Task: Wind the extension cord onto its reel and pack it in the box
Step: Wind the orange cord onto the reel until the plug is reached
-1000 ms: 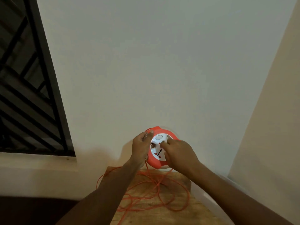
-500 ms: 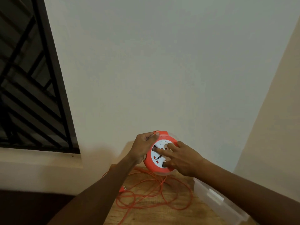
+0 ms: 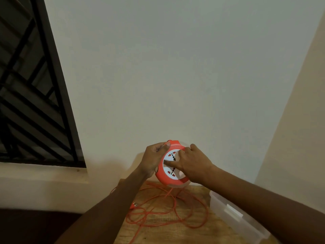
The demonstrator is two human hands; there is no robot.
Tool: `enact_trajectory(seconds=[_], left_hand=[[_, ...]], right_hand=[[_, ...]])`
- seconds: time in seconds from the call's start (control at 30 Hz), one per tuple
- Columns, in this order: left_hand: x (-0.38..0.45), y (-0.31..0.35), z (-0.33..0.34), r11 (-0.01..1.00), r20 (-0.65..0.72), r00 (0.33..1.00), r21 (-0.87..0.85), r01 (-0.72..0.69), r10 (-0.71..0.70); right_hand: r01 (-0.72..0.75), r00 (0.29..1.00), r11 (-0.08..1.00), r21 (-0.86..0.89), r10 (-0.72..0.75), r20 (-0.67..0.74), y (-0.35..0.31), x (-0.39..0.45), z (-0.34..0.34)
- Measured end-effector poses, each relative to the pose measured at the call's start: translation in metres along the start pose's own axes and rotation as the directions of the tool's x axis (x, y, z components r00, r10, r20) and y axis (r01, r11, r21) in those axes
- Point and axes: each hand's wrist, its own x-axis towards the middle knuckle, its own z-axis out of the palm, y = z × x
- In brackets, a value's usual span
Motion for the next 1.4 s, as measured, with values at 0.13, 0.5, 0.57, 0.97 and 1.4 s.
enact_trajectory(seconds=[0.13,0.5,0.57,0.97,1.4], left_hand=[[-0.002,-0.005,0.006,1.000,-0.054,0.998,0.013,-0.009,0.009],[-0.023,-0.044,0.017,0.987,-0.146,0.986,-0.151,0.061,-0.083],[-0.028,-0.053,0.016,0.985,-0.160,0.981,-0.150,0.084,-0.108],[-0.034,-0.061,0.005,0.988,-0.021,0.988,-0.023,0.151,-0.152],[-0.033,-0.078,-0.001,0.967,0.175,0.960,0.172,0.189,-0.219]], right_hand=[[-0.073,0.997,0.994,0.080,0.071,0.033,-0.005,0.001,0.013],[-0.507,0.766,0.063,0.860,0.492,0.415,-0.060,-0.005,0.056],[-0.516,0.779,0.034,0.856,0.433,0.452,-0.065,-0.007,0.061],[0.064,0.987,0.928,0.368,-0.004,-0.162,-0.051,-0.039,0.067],[0.288,0.957,0.953,0.091,-0.290,0.015,-0.067,-0.053,0.064]])
